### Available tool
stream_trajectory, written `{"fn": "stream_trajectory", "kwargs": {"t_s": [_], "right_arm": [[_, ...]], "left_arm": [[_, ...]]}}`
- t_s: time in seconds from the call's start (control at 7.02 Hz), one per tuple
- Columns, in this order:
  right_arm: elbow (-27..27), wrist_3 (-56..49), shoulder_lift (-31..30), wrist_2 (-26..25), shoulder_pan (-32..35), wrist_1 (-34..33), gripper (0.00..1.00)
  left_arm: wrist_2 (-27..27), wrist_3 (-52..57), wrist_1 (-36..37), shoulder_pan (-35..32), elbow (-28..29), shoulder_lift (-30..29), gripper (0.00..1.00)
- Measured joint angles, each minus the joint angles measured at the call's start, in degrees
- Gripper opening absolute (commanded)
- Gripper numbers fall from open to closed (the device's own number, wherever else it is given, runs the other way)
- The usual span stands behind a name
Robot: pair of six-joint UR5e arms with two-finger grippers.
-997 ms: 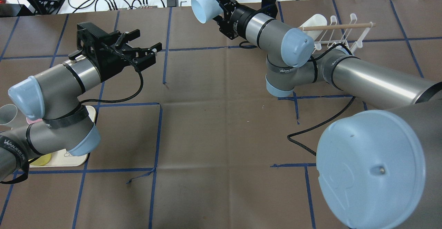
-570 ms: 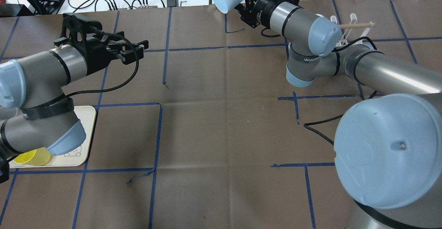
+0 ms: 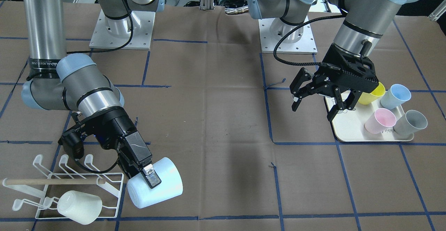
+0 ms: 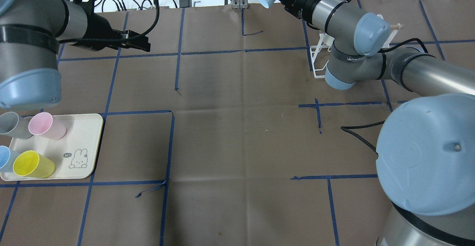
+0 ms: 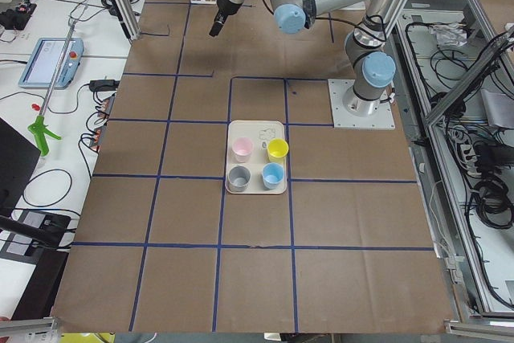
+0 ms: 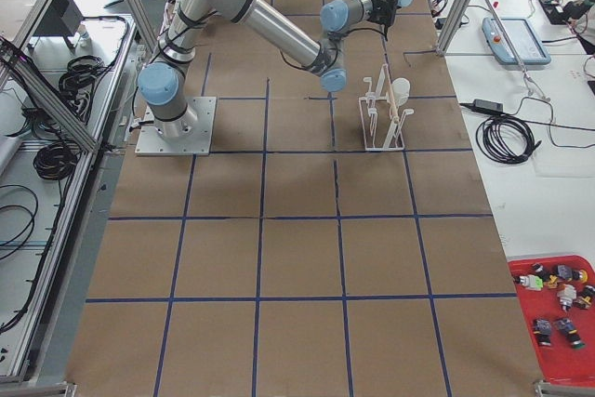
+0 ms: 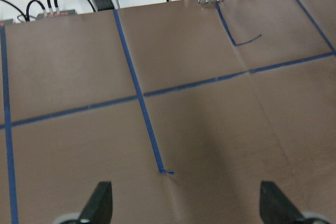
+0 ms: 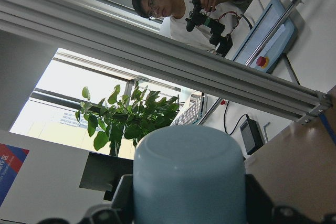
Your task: Transfer IKEA cup to right arm and place on rack
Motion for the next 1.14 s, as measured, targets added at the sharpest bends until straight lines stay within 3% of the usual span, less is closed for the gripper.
{"fn": "stream_trajectory", "kwargs": {"t_s": [0.28, 0.43, 0.85, 1.14], "right_arm": [[1.77, -14.69, -1.56, -0.55, -1.45, 3.41, 0.16], [2.46, -22.82, -2.52, -0.64, -2.32, 6.4, 0.16], [3.79, -46.6, -6.23, -3.5, -6.28, 18.58, 0.16], [3.76, -62.11, -6.91, -5.25, -10.94, 20.99, 0.14]], "left_arm": [[9.7, -8.31, -14.58, -5.77, 11.37, -4.83, 1.0], [11.57, -10.98, -20.49, -7.15, 13.57, -4.83, 1.0], [12.56, -11.13, -29.32, -6.94, 10.37, 1.34, 1.0], [12.26, -8.95, -29.59, -3.78, 6.95, 4.75, 1.0]]}}
